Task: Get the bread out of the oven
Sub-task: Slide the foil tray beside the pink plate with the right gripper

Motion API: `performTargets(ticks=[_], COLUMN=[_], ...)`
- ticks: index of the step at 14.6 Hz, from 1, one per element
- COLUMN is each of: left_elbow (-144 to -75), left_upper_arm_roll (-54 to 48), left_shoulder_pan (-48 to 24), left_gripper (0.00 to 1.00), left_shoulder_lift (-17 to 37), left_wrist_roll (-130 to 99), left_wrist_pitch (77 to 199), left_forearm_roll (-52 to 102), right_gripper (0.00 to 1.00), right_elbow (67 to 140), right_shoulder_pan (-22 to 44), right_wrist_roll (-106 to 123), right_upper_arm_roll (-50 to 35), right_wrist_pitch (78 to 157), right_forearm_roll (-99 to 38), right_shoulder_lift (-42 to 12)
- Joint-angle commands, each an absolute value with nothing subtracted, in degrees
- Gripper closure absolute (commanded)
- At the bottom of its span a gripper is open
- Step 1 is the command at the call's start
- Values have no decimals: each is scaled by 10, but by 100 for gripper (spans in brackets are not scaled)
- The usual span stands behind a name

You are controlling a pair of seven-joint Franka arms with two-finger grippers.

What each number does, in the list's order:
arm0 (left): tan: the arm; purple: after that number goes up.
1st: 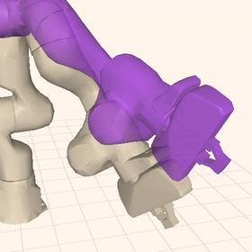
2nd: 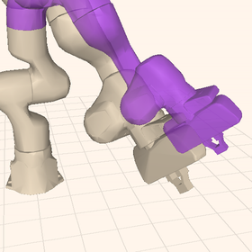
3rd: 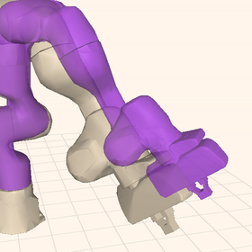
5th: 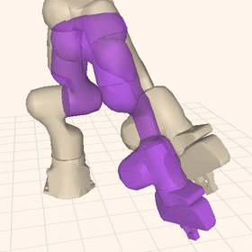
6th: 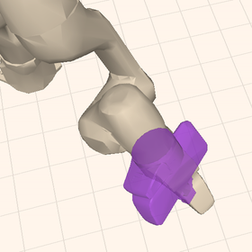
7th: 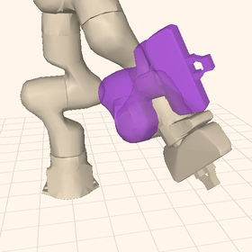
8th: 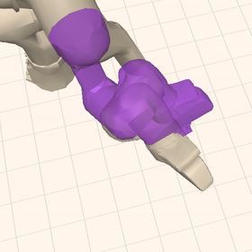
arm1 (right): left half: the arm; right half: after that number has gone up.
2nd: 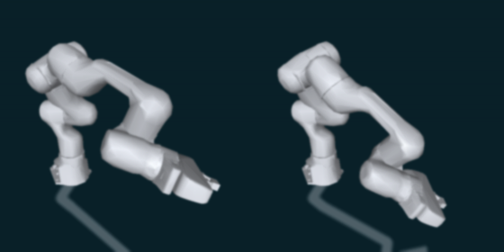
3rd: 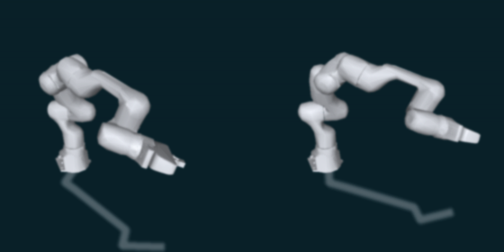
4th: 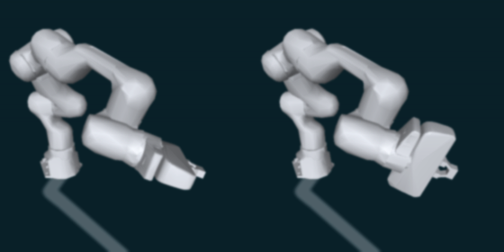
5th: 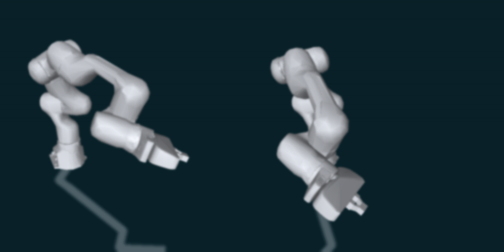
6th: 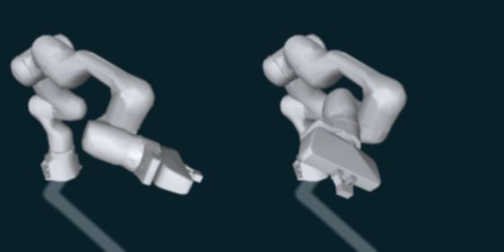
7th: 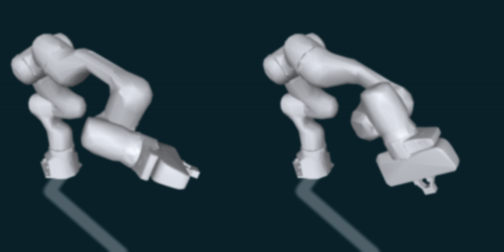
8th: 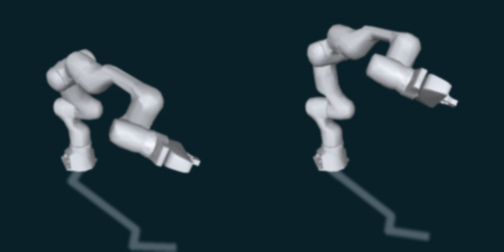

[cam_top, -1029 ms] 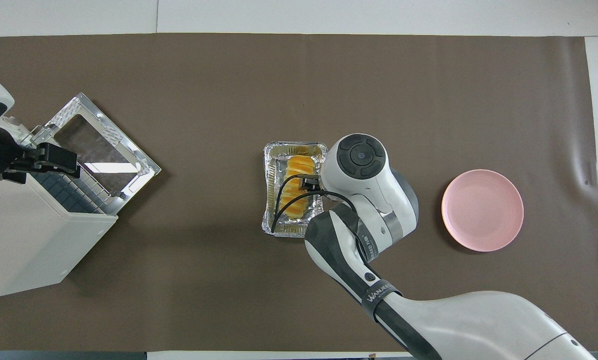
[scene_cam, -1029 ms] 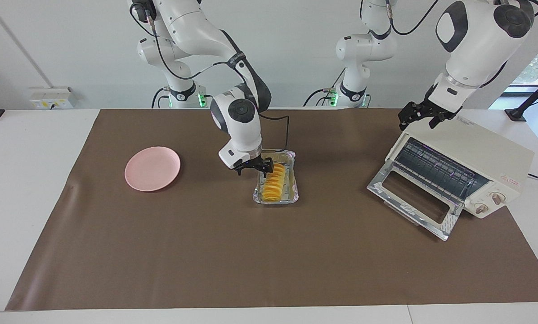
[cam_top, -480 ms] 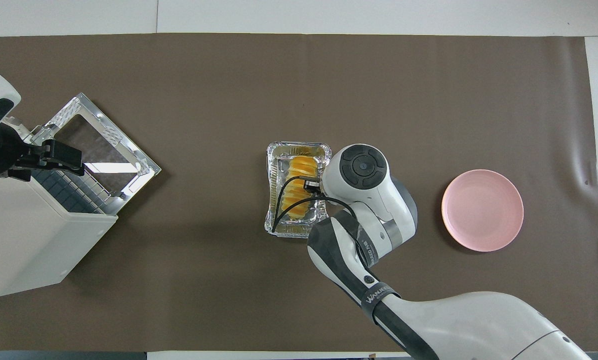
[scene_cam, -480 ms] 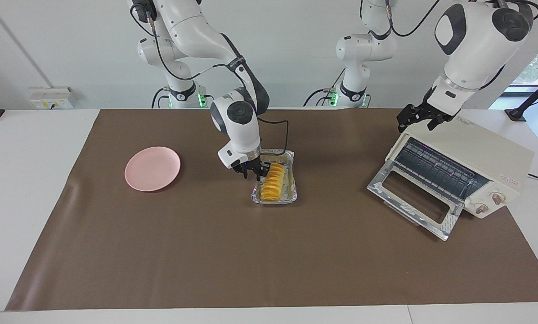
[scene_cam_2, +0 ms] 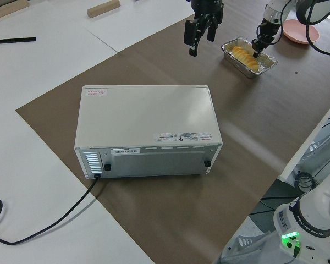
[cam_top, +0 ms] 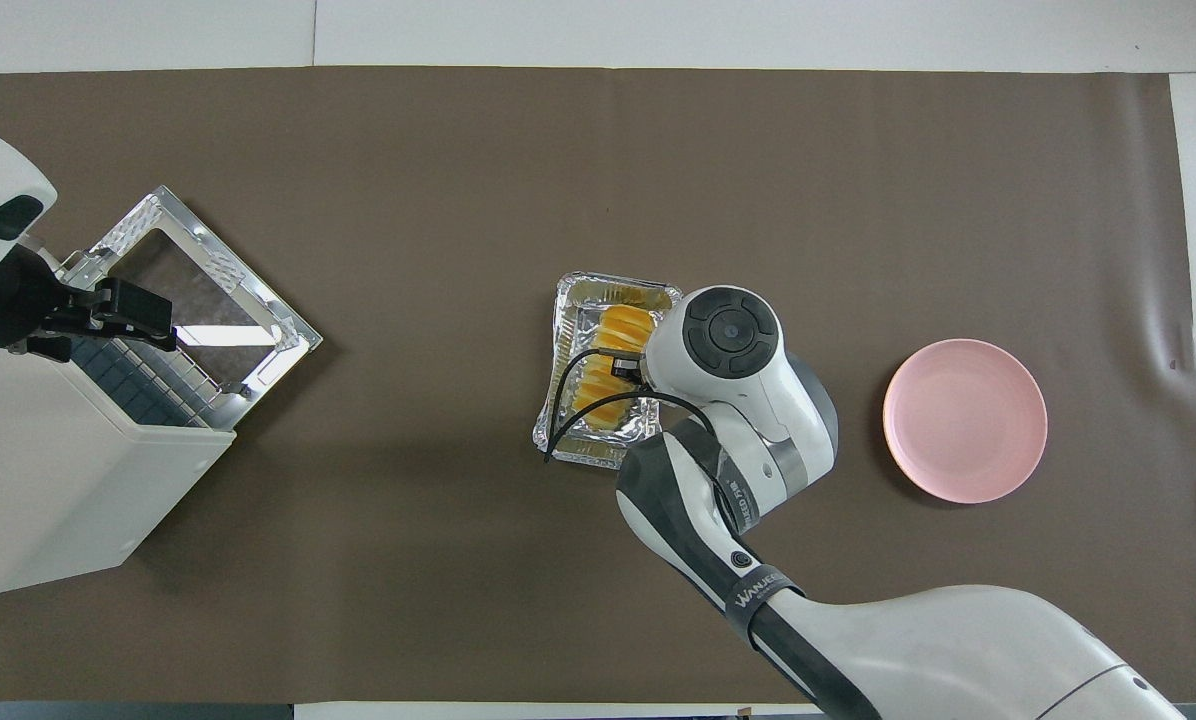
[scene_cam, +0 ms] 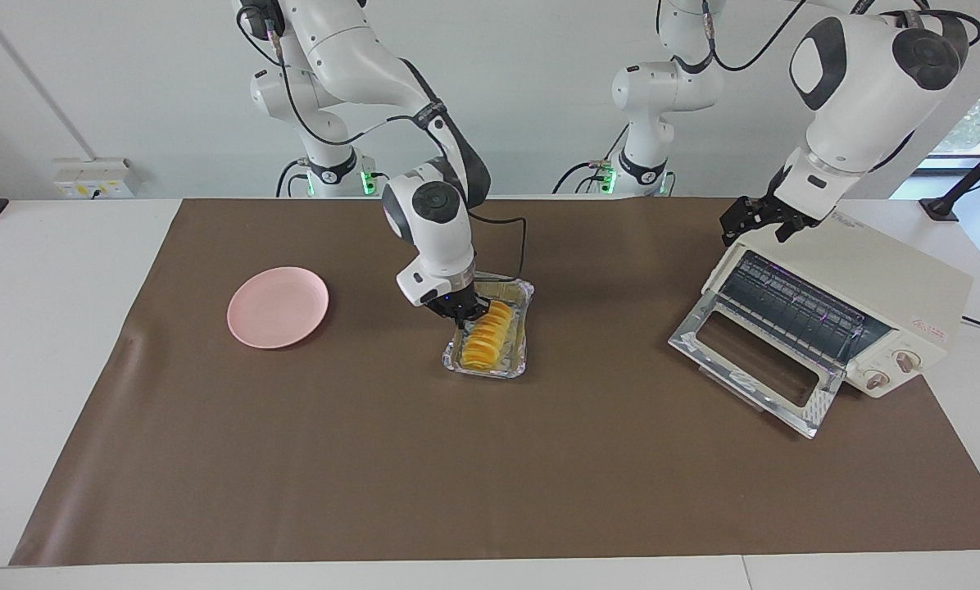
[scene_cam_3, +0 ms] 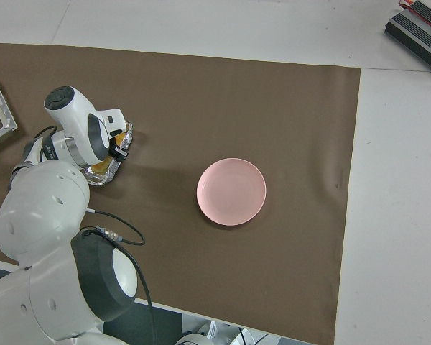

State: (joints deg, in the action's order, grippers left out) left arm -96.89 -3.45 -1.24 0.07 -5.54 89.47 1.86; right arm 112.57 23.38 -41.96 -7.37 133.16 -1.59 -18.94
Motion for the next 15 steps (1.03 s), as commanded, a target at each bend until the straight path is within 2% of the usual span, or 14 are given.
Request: performTargets(ticks=[1,5,7,10,13,15], left_elbow=[-951,-950,-950,-950,-951,-949], left_upper_arm_roll=[-25,-24,-25,-25,-23,-25], left_shoulder_pan=[-29,-30,-31,-31,-31,-31], left_gripper=[0,0,0,0,0,0], left_shoulder_lift=[10,9,8,9,8,2], left_wrist_roll=[-62,-61,-61,-61,-62,-62], left_wrist_pitch=[883,885,885,884,884,888], left_forearm_roll=[25,24,24,24,24,24], right_gripper=[100,100,100,100,100,100], right_elbow=[1132,1122,1094,1022,1005,974], right_shoulder_pan=[201,121,78,-5,-72,-118], right_wrist_roll=[-372,-233,-163,-40,36,89], right_upper_arm_roll=[-76,-76,-76,-75,-73,-73], right_wrist_pitch=[1322,1291,1257,1188,1175,1171], right_forearm_roll=[-17,-24,-39,-81,-80,-81], right_shoulder_lift=[-164,-135,-135,-150,-164,-195])
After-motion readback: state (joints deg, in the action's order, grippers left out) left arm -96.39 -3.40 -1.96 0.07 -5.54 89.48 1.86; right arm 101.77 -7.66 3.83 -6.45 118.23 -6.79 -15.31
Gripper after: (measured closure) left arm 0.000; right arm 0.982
